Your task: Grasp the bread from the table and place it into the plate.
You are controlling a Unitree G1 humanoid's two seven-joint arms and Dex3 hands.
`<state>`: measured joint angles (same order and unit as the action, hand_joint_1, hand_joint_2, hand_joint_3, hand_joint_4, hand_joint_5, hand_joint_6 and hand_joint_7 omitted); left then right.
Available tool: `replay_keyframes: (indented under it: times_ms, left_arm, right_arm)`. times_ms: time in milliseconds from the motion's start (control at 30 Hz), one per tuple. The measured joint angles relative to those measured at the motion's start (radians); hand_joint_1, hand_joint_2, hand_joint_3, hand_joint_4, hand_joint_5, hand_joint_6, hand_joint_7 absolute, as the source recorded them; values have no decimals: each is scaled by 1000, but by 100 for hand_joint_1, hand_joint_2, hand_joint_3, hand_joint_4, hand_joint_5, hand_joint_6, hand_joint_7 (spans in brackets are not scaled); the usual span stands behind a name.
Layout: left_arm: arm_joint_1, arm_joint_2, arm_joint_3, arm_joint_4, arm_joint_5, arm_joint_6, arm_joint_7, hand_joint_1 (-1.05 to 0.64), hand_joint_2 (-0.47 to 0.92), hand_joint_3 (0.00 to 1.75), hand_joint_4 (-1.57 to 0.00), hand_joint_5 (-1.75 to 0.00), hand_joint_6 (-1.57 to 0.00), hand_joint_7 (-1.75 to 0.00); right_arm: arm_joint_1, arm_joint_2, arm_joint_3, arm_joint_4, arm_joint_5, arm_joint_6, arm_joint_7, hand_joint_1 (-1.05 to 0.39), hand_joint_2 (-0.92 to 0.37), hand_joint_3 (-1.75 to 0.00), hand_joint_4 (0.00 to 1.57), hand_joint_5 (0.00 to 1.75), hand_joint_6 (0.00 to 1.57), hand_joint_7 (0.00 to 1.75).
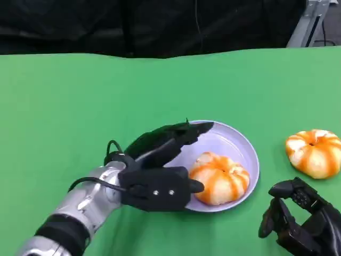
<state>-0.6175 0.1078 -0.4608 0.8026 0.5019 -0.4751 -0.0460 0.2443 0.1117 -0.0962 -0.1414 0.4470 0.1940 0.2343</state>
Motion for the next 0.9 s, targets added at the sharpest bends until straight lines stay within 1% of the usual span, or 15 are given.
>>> replay_keyframes:
  times_ms: [67, 133, 200, 300, 333, 367, 400, 433, 500, 533, 633, 700, 733, 767, 900]
  left_arm:
    - [12, 6, 12, -17, -11, 0, -19, -105, 92, 59, 0, 0, 0, 0]
    - [37, 9, 38, -52, -66, 19, -59, -63, 92, 66, -28, -9, -28, -7]
    - [100, -9, 110, -144, -230, 84, -154, -37, 92, 66, -46, -15, -43, -10]
    - [201, -28, 223, -309, -484, 222, -291, -20, 92, 61, -73, -29, -67, -19]
    - [240, -28, 265, -378, -563, 285, -326, -16, 92, 60, -74, -46, -75, -19]
    - [272, -23, 300, -433, -623, 339, -347, -13, 91, 62, -69, -69, -81, -17]
    - [299, -16, 330, -483, -671, 389, -366, -7, 84, 75, -67, -96, -90, -19]
    - [322, -7, 351, -521, -708, 431, -384, -6, 80, 82, -66, -107, -93, -20]
    - [357, 13, 386, -578, -762, 497, -416, -4, 77, 88, -65, -115, -95, -21]
    - [366, 19, 394, -600, -780, 519, -426, 0, 64, 108, -72, -137, -101, -52]
    - [417, 42, 426, -676, -852, 577, -487, 2, 54, 132, -84, -167, -91, -130]
    - [468, 56, 458, -736, -919, 631, -522, 2, 53, 136, -86, -173, -88, -145]
    - [487, 60, 470, -754, -942, 654, -529, -4, 52, 138, -91, -174, -84, -158]
    - [506, 62, 486, -771, -966, 680, -533, -6, 51, 139, -92, -174, -82, -164]
    - [585, 83, 562, -822, -1083, 790, -554, -12, 51, 139, -96, -175, -81, -173]
  right_arm:
    - [0, 0, -2, 0, 0, 0, 4, -16, -57, -100, 84, 171, 83, 140]
    - [-1, 0, 0, 0, 0, 0, 9, -16, -54, -104, 85, 172, 83, 140]
    - [1, 1, -1, 0, 0, 0, 9, -16, -52, -107, 85, 172, 84, 139]
    - [1, 2, -1, -1, 1, 5, 7, -17, -50, -109, 86, 172, 86, 137]
    - [2, 2, -2, -3, 2, 6, 3, -17, -50, -110, 86, 172, 86, 137]
    - [3, 2, -2, -5, 2, 6, -2, -17, -50, -110, 86, 172, 86, 137]
    - [5, 2, -2, -6, 2, 6, -5, -17, -51, -111, 86, 172, 85, 137]
    - [6, 2, -1, -7, 2, 7, -7, -17, -51, -111, 86, 173, 85, 137]
    - [6, 2, 2, -9, 2, 8, -7, -17, -51, -111, 85, 173, 85, 138]
    - [6, 2, 4, -9, 2, 9, -7, -16, -51, -111, 85, 173, 85, 138]
    - [6, 3, 8, -12, 3, 16, -7, -17, -50, -110, 85, 173, 85, 138]
    - [9, 3, 5, -12, 4, 17, -7, -17, -50, -110, 85, 172, 85, 138]
    - [9, 3, 3, -12, 4, 17, -7, -17, -50, -110, 86, 172, 85, 138]
    - [7, 3, 2, -12, 4, 18, -8, -17, -50, -110, 86, 172, 85, 138]
    - [7, 3, 2, -12, 5, 24, -10, -17, -52, -108, 85, 173, 84, 139]
